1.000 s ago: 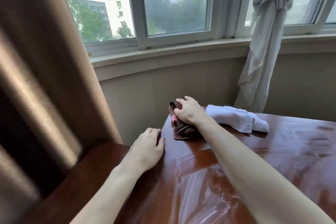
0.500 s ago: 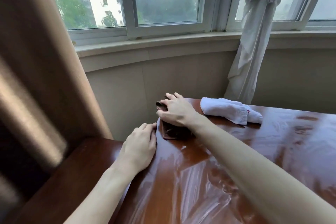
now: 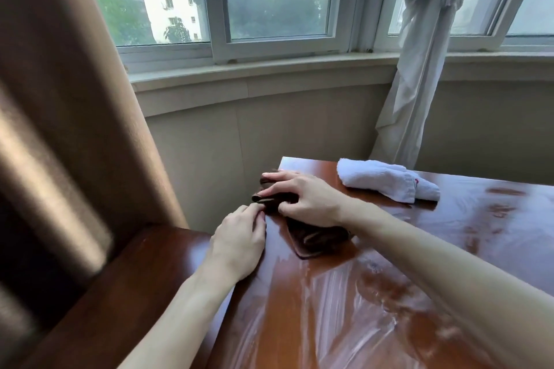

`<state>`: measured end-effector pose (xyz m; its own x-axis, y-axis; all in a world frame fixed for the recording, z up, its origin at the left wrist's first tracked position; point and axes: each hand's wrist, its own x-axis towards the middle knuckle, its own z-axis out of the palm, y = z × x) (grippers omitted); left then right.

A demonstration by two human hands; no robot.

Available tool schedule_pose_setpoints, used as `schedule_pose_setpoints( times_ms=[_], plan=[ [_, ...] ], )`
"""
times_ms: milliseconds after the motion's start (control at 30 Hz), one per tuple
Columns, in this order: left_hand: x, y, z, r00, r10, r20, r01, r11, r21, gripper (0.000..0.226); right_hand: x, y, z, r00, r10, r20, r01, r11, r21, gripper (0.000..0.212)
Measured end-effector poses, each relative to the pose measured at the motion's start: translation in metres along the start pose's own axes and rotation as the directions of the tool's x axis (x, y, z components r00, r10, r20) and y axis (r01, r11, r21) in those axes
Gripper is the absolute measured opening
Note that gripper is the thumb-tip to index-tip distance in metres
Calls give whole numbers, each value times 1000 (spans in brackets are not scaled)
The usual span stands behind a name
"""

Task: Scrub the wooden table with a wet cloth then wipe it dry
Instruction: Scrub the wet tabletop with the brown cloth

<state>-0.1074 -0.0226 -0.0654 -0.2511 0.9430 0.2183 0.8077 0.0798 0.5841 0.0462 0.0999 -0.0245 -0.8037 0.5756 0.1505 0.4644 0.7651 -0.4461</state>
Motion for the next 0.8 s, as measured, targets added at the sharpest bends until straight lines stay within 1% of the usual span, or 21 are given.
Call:
schedule_pose_setpoints(
  times_ms=[33, 67, 133, 167, 200, 267, 333, 400, 500, 600, 700, 733, 800],
  plan=[
    [1, -2, -2, 999, -12, 31, 13, 1000, -27, 36, 4, 9, -6, 1000, 27, 5, -27, 999, 31, 53],
    [3, -3, -4, 997, -28, 74, 32, 998, -47, 37, 16, 18, -12, 995, 97, -29, -96, 995, 35, 55],
    [5, -6, -12, 985, -54, 164, 60, 998, -33, 41, 45, 23, -17, 947, 300, -119, -305, 952, -30, 54],
    [4, -8, -17, 979, -73, 188, 78, 997, -15, 41, 56, 20, -15, 923, 355, -146, -369, 926, -75, 51],
    [2, -8, -23, 976, -97, 195, 100, 995, -3, 42, 61, 14, -11, 920, 361, -155, -380, 918, -116, 48],
    [-3, -9, -36, 975, -143, 171, 146, 989, -3, 42, 55, 1, -3, 937, 316, -149, -335, 933, -130, 43],
    [-13, -9, -46, 977, -178, 118, 183, 983, -31, 39, 32, -18, 8, 956, 254, -147, -268, 959, -87, 39],
    [-27, -5, -54, 976, -197, 92, 201, 979, -40, 37, 4, -47, 18, 979, 176, -107, -182, 982, -43, 37],
    [-58, 8, -64, 973, -222, 60, 224, 974, -32, 30, -44, -101, 34, 998, 46, -42, -47, 998, -33, 36],
    [-98, 17, -85, 956, -292, -10, 292, 956, -32, 27, -91, -146, 47, 997, -67, -36, 67, 998, -11, 33],
    [-144, 16, -111, 939, -338, -69, 338, 941, -6, 23, -139, -198, 67, 989, -139, -48, 140, 990, 15, 30],
    [-160, 16, -118, 935, -346, -77, 346, 938, -12, 23, -157, -213, 73, 986, -162, -48, 164, 985, 45, 29],
    [-194, 18, -127, 931, -353, -95, 350, 936, -42, 24, -191, -235, 79, 975, -223, 3, 220, 966, 136, 30]
  ],
)
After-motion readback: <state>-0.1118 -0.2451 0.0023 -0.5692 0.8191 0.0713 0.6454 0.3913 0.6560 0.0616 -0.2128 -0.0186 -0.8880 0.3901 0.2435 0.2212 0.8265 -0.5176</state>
